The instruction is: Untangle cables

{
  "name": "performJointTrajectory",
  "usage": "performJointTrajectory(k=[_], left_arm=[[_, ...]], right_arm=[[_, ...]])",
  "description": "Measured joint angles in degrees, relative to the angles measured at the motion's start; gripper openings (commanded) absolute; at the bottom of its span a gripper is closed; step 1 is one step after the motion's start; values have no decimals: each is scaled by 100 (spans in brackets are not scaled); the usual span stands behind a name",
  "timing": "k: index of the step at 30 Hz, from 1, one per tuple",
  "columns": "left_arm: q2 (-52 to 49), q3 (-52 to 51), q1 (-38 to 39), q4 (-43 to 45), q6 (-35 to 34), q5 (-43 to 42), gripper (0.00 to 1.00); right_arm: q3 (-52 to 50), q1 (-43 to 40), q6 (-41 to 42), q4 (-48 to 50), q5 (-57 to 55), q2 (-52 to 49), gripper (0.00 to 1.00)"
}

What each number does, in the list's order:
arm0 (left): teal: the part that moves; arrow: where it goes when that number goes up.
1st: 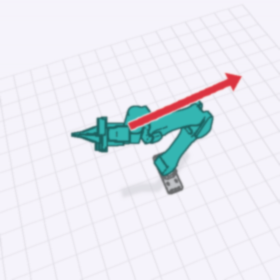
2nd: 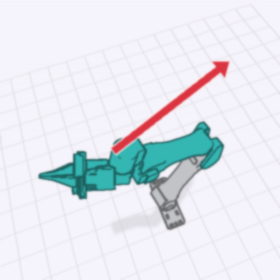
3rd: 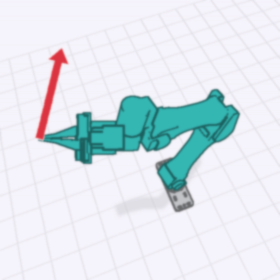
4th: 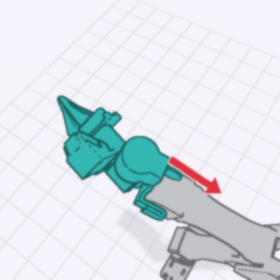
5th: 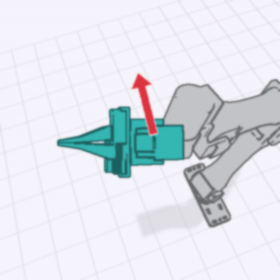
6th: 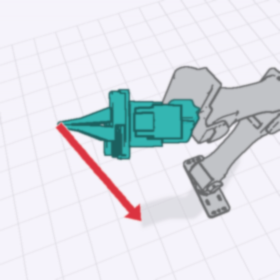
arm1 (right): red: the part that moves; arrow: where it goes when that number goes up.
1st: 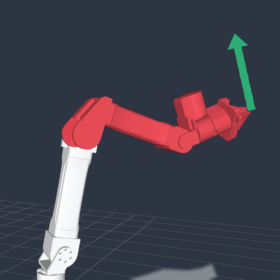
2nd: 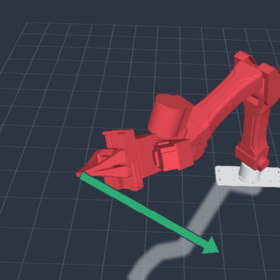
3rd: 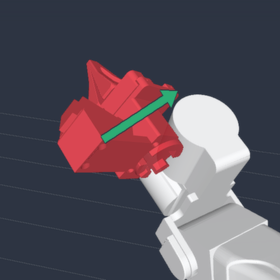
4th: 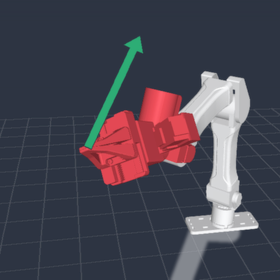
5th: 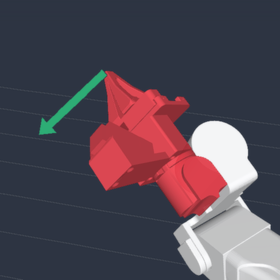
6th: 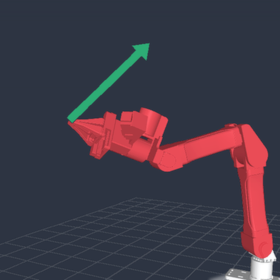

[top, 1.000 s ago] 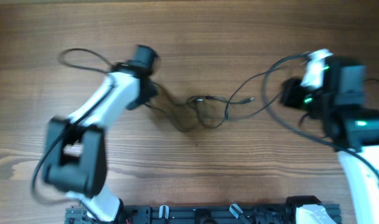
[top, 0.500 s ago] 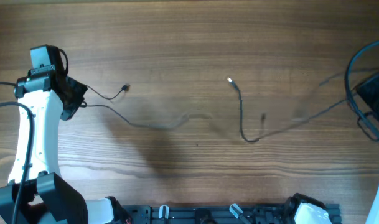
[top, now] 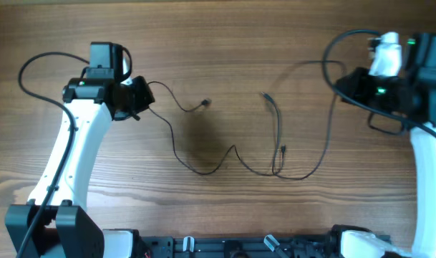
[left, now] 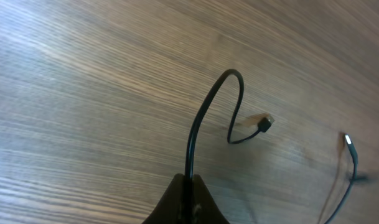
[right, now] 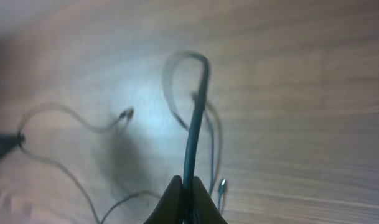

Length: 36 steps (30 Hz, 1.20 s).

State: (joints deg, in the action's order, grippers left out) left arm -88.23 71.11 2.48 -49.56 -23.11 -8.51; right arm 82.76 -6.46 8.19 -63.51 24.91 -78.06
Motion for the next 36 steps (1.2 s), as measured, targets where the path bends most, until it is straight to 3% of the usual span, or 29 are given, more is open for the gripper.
performJointTrajectory(k=[5, 15, 21, 25, 31, 34, 36], left_arm=[[0, 0, 92, 33, 68, -39, 4], [0, 0, 92, 33, 103, -39, 4], [0, 0, 92, 33, 103, -39, 4], [0, 0, 92, 35, 103, -39, 4], [0, 0, 92, 35, 103, -39, 4], [0, 0, 92, 35, 103, -39, 4], [0, 0, 92, 33, 103, -39, 5]], right_arm=[[0, 730, -98, -83, -380, -1121, 7], [-9, 1003, -101, -291, -592, -3025, 10], [-243, 1628, -98, 323, -697, -3259, 15], [-448, 1978, 24, 1038, -1408, -3259, 21], [-1196, 2312, 109, 1891, -1906, -3259, 41], [-1412, 2433, 164, 2302, -2096, -3259, 40], [-1427, 2433, 205, 2487, -2227, -3259, 32]])
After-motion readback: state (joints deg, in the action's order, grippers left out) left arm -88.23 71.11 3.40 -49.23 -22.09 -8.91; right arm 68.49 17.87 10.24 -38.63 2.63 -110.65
